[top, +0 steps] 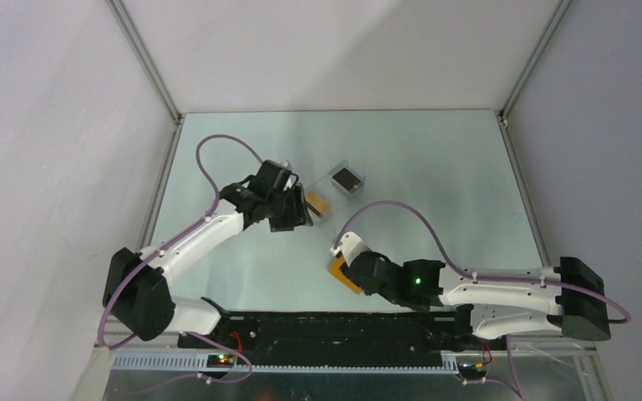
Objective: Put the credit cards into the card holder
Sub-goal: Open the card holder at the center of the board.
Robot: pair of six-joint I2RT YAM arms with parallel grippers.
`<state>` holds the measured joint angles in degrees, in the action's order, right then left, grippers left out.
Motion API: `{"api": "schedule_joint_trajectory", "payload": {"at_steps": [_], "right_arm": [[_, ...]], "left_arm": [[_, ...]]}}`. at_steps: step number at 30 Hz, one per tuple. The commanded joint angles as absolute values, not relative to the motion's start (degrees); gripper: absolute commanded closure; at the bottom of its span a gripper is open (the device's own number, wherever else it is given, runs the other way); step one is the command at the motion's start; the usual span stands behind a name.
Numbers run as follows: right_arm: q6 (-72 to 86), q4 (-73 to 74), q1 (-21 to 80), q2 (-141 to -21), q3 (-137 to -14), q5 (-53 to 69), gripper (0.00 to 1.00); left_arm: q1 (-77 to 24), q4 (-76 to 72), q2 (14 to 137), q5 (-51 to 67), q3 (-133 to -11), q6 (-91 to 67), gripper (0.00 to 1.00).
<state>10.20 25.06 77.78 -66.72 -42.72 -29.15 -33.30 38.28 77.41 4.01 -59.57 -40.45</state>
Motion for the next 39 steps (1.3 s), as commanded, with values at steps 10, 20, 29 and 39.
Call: {"api": "schedule_joint_trajectory", "payload": {"at_steps": [10,20,29,39], "right_arm": [[18.51,28.32,46.69,-59.50,-46.08,10.37,0.32],[18.67,31.57,29.74,-69.24,-45.97,40.53,0.32],[17.16,33.82,31.72,-81.15,-48.09,35.36,0.48],[16.64,29.54,33.56,-89.72,-50.83,38.56,0.48]], "left_arm": [[-38.68,27.29,80.80,13.89,-55.12,-46.54,0.38],[-40.38,24.69,83.60,13.66,-50.26,-51.96,0.38],[-40.40,24.62,79.99,12.53,-49.73,-51.32,0.39],[-40.43,24.65,76.38,11.59,-49.41,-50.72,0.39]]}}
